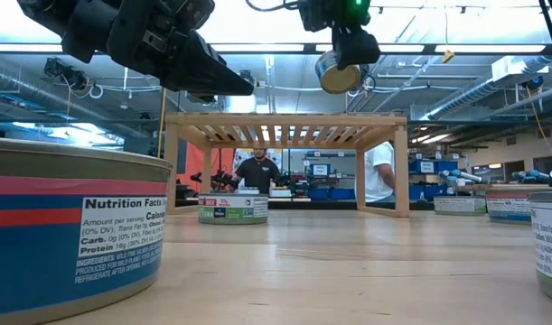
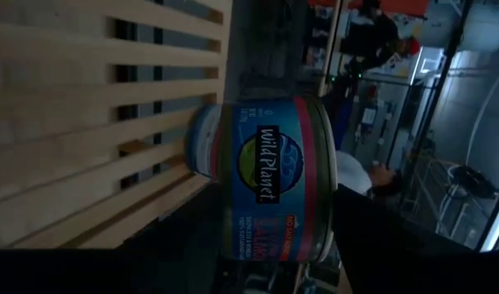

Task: Stack canned seafood by type on shelf
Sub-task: Stack the blue tuna can on top of the other blue tuna can on the shelf

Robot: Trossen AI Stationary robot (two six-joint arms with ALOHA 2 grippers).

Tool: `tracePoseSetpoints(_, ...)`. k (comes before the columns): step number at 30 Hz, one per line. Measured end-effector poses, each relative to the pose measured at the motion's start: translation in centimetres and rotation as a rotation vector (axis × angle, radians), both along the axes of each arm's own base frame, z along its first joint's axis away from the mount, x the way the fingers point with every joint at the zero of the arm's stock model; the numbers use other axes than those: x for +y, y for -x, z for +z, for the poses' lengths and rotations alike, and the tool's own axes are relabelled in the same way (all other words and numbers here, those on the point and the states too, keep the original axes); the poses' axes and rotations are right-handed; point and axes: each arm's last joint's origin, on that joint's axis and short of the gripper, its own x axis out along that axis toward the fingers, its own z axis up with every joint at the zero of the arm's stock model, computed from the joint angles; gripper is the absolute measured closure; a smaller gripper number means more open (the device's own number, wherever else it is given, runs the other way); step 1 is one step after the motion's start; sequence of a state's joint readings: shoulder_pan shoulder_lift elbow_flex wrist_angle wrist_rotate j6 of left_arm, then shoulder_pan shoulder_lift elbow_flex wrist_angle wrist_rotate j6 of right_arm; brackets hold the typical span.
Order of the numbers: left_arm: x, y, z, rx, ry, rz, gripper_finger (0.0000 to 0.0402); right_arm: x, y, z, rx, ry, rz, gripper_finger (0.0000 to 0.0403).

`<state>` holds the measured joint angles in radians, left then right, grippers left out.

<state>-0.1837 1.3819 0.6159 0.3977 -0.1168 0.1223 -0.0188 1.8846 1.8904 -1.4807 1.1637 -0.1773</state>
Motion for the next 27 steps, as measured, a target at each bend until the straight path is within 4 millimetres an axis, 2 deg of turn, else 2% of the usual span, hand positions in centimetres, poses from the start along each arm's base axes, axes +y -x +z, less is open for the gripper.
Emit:
tracePoseSetpoints(9, 0.5, 0.0, 0.1, -0.017, -0.056, 0.17, 0.0395, -1.5, 1.5, 1.7, -0.085, -0.007, -0.062, 0.019)
tracePoseSetpoints(13, 0.7, -0.1, 0.8, -0.152, -0.009, 0.185, 0.0396, -1.8, 2.8, 3.1, -0.155, -0.027, -0.081, 0.019)
tracePoseSetpoints(20, 2.0, 2.1, -0.6, -0.362, 0.047, 0.245, 0.0396, -1.6, 4.4, 5.0, -0.238, -0.024, -0.08, 0.019)
tracePoseSetpoints(27, 2.4, 2.7, -1.2, -0.358, 0.023, 0.351, 0.0396, -2.0, 3.9, 4.0, -0.205, 0.018, -0.058, 0.019)
